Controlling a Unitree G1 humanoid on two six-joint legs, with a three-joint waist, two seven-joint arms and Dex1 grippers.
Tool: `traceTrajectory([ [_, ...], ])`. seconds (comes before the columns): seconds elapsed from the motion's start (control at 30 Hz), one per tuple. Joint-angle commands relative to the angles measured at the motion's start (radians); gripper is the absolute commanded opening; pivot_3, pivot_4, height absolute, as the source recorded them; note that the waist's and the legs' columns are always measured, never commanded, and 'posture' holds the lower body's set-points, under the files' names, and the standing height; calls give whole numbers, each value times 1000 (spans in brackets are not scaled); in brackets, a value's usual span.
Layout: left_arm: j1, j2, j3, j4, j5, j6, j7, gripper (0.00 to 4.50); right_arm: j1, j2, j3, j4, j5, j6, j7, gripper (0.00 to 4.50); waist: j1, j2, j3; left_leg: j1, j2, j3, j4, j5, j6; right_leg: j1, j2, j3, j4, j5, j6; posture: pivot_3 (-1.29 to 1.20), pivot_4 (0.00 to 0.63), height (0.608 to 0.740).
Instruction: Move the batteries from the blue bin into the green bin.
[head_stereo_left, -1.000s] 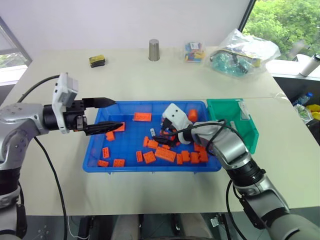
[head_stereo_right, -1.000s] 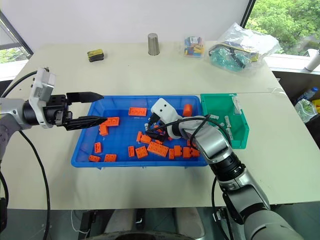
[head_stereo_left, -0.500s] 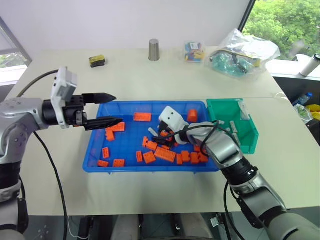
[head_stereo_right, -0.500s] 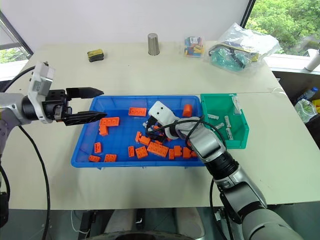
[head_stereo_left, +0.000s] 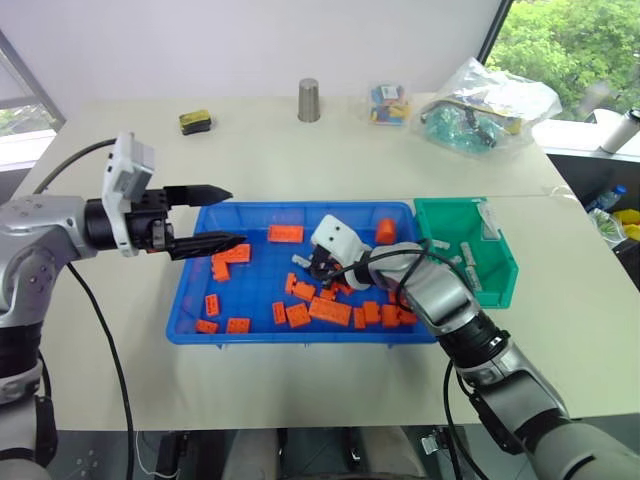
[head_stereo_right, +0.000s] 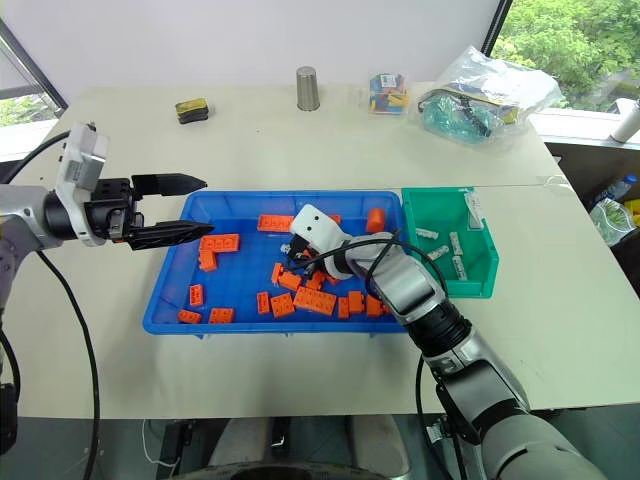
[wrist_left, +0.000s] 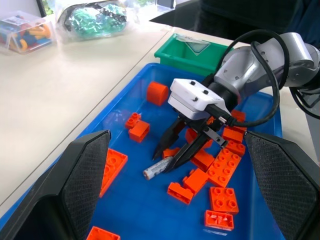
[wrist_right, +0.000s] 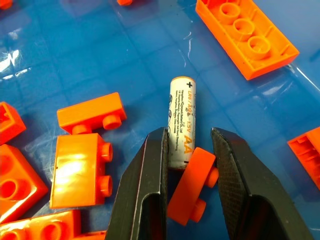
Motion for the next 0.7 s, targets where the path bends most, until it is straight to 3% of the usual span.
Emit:
traceTrajectory([
  [0.03,-15,-5,8,5,7,-25,1,4500,-11,-3,-34,-46,13,7,7,766,0,0,0,0,0,0,0,0,0,0,0,0,0,0,0,0,150,740],
  [0.07,-25,-10,3,12,9,-28,2,4500,-4,-6,-38,-45,14,9,9,766,0,0,0,0,0,0,0,0,0,0,0,0,0,0,0,0,150,740],
  [0.23,-56,-21,-13,38,20,-37,-6,4500,-13,-27,-9,-27,-18,-8,9,3058,0,0,0,0,0,0,0,0,0,0,0,0,0,0,0,0,150,740],
  [0.7,-50,-17,-1,39,29,-41,-14,4500,-70,26,27,37,-53,-55,30,3058,0,0,0,0,0,0,0,0,0,0,0,0,0,0,0,0,150,740],
])
